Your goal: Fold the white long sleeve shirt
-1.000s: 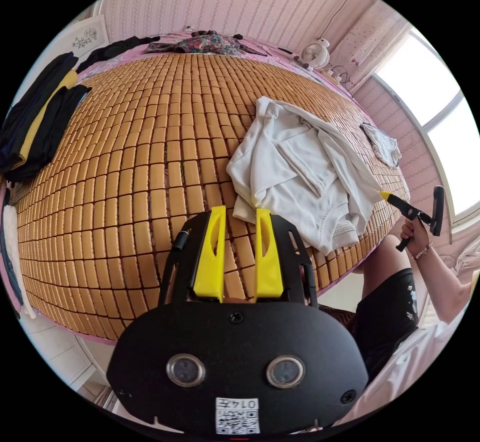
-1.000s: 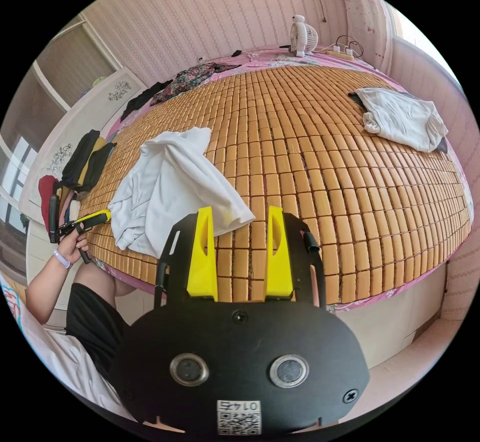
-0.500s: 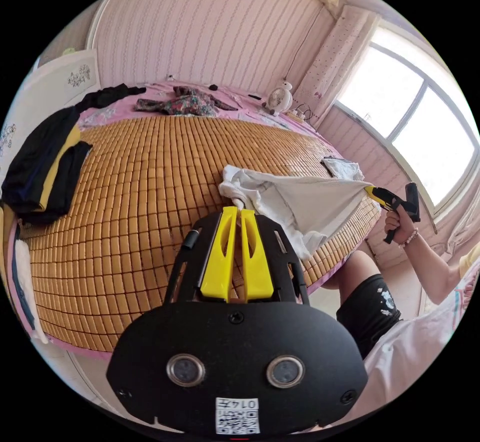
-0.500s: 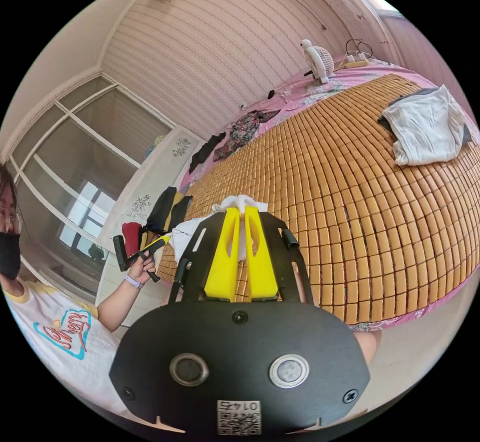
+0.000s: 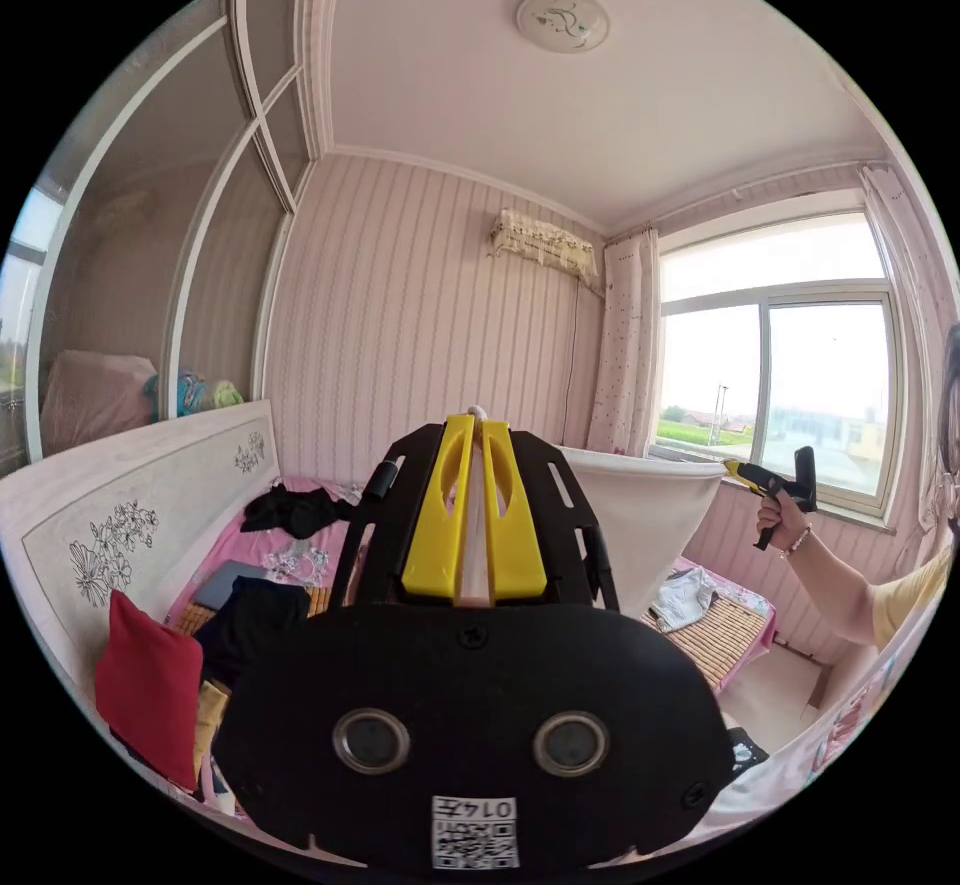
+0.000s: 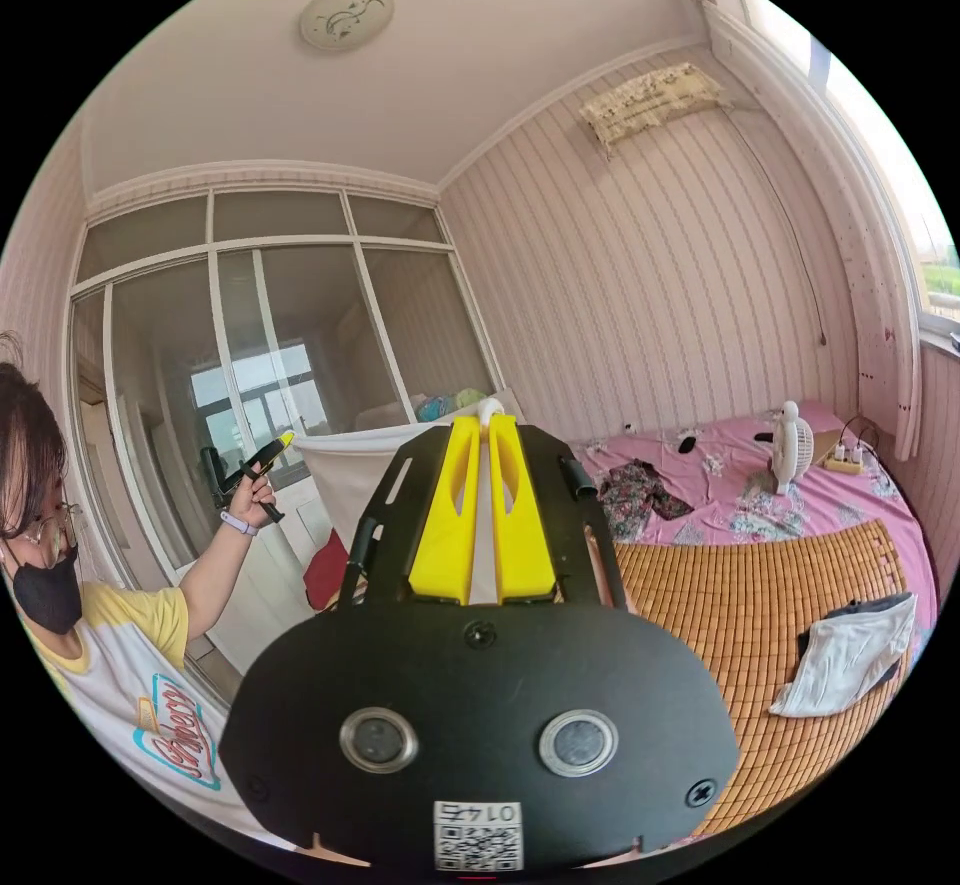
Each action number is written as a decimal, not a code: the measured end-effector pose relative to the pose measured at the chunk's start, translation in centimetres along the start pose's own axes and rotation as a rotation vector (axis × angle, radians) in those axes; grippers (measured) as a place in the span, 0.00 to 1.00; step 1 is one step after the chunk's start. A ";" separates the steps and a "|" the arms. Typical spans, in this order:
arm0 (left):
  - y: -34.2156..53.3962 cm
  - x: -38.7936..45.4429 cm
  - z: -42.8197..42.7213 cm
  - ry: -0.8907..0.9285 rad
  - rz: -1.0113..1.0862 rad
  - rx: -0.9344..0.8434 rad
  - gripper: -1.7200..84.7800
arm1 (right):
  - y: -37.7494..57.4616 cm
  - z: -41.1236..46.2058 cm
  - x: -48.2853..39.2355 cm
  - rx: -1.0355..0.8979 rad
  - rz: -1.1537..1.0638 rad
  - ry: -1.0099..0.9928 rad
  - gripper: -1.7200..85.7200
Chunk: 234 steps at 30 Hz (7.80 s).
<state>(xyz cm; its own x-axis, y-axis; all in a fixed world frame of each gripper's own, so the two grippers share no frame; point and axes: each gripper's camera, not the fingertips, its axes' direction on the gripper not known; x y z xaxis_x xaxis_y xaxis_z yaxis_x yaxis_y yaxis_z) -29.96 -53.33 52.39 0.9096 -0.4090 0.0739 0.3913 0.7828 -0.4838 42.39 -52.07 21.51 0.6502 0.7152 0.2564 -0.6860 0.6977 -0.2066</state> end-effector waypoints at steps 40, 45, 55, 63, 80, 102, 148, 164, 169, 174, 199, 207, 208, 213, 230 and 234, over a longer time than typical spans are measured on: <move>-8.3 1.3 19.4 -0.124 0.058 -0.001 0.01 | -12.4 11.6 9.5 0.168 -0.009 -0.091 0.03; 2.8 -1.9 21.4 -0.064 0.032 -0.118 0.01 | -1.6 12.9 14.8 -0.005 -0.021 -0.079 0.03; 41.1 -8.9 28.6 -0.066 -0.289 -0.795 0.01 | 34.5 16.1 30.0 -0.558 0.502 0.131 0.03; 58.5 -8.1 29.4 -0.057 -0.185 -1.239 0.01 | 45.3 14.7 33.0 -0.882 0.574 0.301 0.03; 65.7 -12.0 26.7 -0.059 -0.201 -1.245 0.02 | 48.3 9.2 34.4 -0.930 0.661 0.310 0.03; 72.6 -6.1 36.3 0.236 -0.042 -1.029 0.09 | 39.0 13.5 44.3 -0.753 0.282 0.520 0.12; 93.7 14.1 55.6 0.377 0.231 -1.002 0.09 | 39.5 -0.5 33.9 -0.936 0.109 0.343 0.07; 101.7 17.0 74.2 0.199 0.126 -1.170 0.10 | 34.6 -29.0 46.1 -0.213 0.688 0.552 0.06; 103.5 19.0 74.7 0.204 0.201 -1.179 0.05 | 33.5 -27.0 43.7 -0.326 0.480 0.532 0.07; 104.2 21.6 74.9 0.201 0.358 -1.172 0.02 | 33.9 -19.2 43.0 -0.810 0.268 0.605 0.04; 98.9 14.8 75.5 0.141 0.146 -0.988 0.08 | 35.5 -17.9 43.9 -0.672 0.414 0.772 0.05; 99.1 11.9 78.6 0.102 0.002 -1.134 0.03 | 37.9 -14.0 44.4 -0.731 0.308 0.950 0.03; 98.8 12.0 78.8 0.112 0.003 -1.131 0.03 | 38.1 -13.6 44.8 -0.736 0.300 0.973 0.03; 96.6 13.6 80.1 0.104 0.128 -1.079 0.06 | 39.4 -12.5 47.4 -0.736 0.340 0.961 0.03; 81.1 2.4 61.2 0.298 0.015 -0.977 0.10 | 46.1 -13.5 46.3 -0.599 0.386 1.064 0.06; 79.6 -1.9 47.2 0.250 0.035 -1.110 0.10 | 48.0 -10.0 40.9 -0.646 0.337 0.782 0.08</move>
<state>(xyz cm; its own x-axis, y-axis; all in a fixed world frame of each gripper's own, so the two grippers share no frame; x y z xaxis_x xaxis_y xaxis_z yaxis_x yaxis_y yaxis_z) 6.04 31.93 54.87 0.8156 -0.5742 -0.0707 -0.0868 -0.0007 -0.9962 39.32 11.03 12.59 0.6457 0.5429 -0.5369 -0.7156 0.1849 -0.6736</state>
